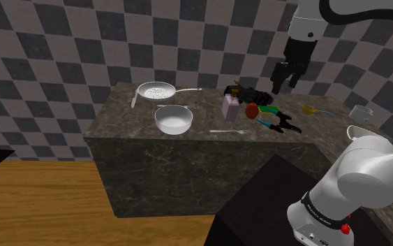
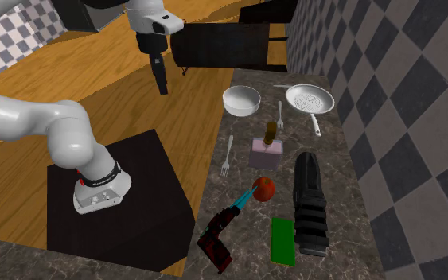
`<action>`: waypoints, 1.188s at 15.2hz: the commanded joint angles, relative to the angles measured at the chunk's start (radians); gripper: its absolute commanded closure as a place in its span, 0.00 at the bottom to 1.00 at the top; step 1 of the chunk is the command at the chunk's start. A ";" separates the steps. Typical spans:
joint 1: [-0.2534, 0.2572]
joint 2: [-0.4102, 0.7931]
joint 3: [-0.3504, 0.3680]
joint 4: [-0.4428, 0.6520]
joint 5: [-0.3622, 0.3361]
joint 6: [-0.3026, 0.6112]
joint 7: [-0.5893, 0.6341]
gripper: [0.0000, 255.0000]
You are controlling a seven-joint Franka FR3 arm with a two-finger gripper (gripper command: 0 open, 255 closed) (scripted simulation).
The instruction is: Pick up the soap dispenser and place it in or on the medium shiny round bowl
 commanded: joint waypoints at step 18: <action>-0.063 0.548 -0.152 0.116 0.011 0.475 -0.014 0.00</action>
